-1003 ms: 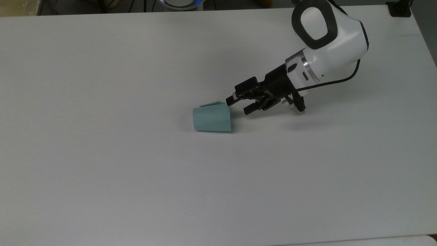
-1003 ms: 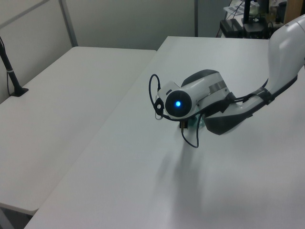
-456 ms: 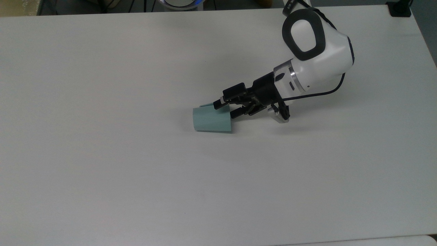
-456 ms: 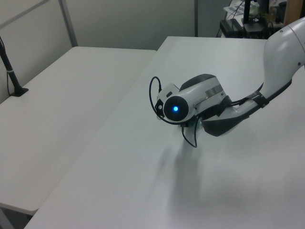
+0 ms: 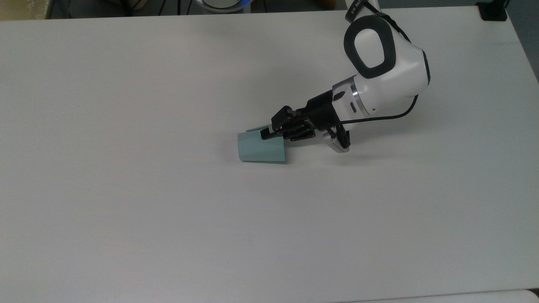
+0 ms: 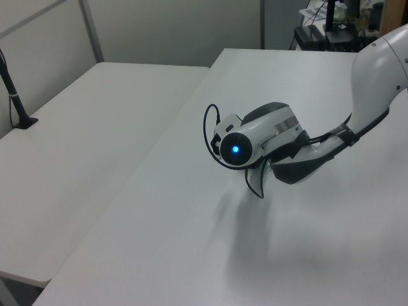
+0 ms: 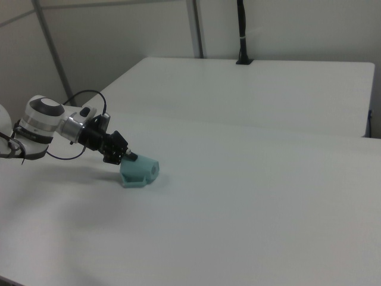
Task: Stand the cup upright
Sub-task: 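Close the gripper on the base of the lying teal cup, then lift and rotate the cup so its opening faces up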
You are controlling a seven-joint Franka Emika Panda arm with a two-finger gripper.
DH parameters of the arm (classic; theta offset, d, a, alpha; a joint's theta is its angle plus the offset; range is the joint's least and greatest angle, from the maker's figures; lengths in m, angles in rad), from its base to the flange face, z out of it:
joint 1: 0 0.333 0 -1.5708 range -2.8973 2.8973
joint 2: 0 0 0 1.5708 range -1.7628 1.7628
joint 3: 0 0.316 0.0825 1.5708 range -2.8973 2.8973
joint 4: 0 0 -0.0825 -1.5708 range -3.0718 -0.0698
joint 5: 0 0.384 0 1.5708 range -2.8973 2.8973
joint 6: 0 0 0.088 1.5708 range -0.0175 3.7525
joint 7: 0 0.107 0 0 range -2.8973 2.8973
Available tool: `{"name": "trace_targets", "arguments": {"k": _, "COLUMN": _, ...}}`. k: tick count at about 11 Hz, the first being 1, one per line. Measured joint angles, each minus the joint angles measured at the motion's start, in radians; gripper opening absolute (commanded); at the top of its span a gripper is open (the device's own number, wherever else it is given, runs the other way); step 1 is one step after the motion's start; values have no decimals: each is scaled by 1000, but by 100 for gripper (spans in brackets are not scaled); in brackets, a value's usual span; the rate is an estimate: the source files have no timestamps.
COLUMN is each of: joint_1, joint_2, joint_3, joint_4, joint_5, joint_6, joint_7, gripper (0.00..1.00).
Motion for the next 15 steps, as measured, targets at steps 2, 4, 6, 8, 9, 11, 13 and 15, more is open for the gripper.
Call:
{"name": "trace_targets", "arguments": {"k": 2, "joint_1": 1, "joint_2": -1, "joint_3": -2, "joint_4": 0, "joint_5": -15, "joint_6": -13, "joint_7": 0, "gripper": 0}}
{"name": "trace_targets", "arguments": {"k": 4, "joint_1": 1, "joint_2": -1, "joint_3": -2, "joint_4": 0, "joint_5": -15, "joint_6": -13, "joint_7": 0, "gripper": 0}}
{"name": "trace_targets", "arguments": {"k": 6, "joint_1": 1, "joint_2": -9, "joint_3": -18, "joint_4": 4, "joint_5": 6, "joint_6": -13, "joint_7": -5, "gripper": 0}}
{"name": "trace_targets", "arguments": {"k": 8, "joint_1": -1, "joint_2": -70, "joint_3": -50, "joint_4": 10, "joint_5": 79, "joint_6": -13, "joint_7": -24, "gripper": 0}}
{"name": "trace_targets", "arguments": {"k": 9, "joint_1": -11, "joint_2": -123, "joint_3": -62, "joint_4": 6, "joint_5": 126, "joint_6": -14, "joint_7": -34, "gripper": 0}}
{"name": "trace_targets", "arguments": {"k": 11, "joint_1": -64, "joint_2": -249, "joint_3": -69, "joint_4": -37, "joint_5": 220, "joint_6": -14, "joint_7": -75, "gripper": 0}}
{"name": "trace_targets", "arguments": {"k": 13, "joint_1": -135, "joint_2": -369, "joint_3": -69, "joint_4": -115, "joint_5": 320, "joint_6": 12, "joint_7": -104, "gripper": 0}}
{"name": "trace_targets", "arguments": {"k": 15, "joint_1": -206, "joint_2": -475, "joint_3": -68, "joint_4": -235, "joint_5": 418, "joint_6": 118, "joint_7": -115, "gripper": 0}}
